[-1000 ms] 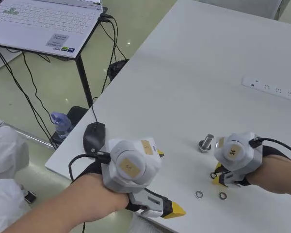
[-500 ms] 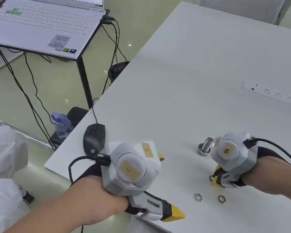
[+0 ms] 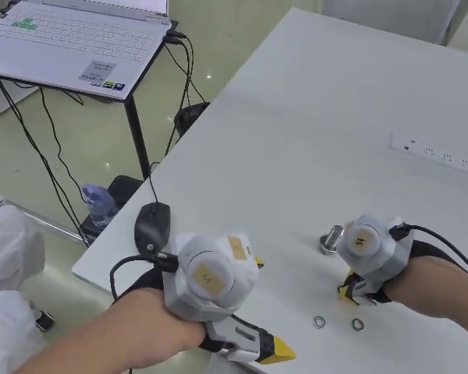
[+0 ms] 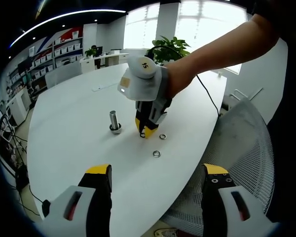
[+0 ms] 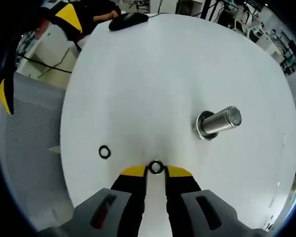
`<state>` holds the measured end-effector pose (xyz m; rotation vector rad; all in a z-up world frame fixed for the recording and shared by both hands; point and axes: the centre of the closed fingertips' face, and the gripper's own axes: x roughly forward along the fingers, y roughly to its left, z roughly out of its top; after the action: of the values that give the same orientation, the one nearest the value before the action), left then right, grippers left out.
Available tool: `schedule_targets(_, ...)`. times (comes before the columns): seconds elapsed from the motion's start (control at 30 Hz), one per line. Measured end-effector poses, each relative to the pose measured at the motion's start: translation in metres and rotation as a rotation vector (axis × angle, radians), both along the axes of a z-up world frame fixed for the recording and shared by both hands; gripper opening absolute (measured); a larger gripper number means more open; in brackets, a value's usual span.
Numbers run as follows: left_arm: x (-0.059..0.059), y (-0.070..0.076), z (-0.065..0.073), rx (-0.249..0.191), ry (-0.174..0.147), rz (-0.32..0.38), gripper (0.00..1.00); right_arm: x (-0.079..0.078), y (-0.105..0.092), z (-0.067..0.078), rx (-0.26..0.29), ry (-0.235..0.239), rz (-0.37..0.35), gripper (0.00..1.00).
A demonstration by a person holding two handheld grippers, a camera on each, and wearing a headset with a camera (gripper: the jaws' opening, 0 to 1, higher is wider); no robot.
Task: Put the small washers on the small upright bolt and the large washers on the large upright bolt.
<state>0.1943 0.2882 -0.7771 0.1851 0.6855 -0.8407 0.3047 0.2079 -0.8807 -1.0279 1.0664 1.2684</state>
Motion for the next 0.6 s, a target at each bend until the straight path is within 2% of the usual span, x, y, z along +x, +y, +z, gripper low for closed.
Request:
schedule_targets(0.3,-0.0009,0.0003,-0.0003,0.001,0.004,-0.003,0.72,-0.0017,0.0000,-0.0025,-0.021,-0.040,0.024,0.15)
schedule_targets(0.5,0.0001,-0.0013,0.0019,-0.002,0.000,-0.003,0.71,-0.0004,-0.0020,-0.0024,-0.026,-0.037,-0.005,0.13)
schedule_targets(0.6,0.0006,-0.0017,0.0034,-0.008,-0.002,0.005,0.71,0.0029,-0.0014,-0.0035,-0.015,-0.020,-0.011,0.12)
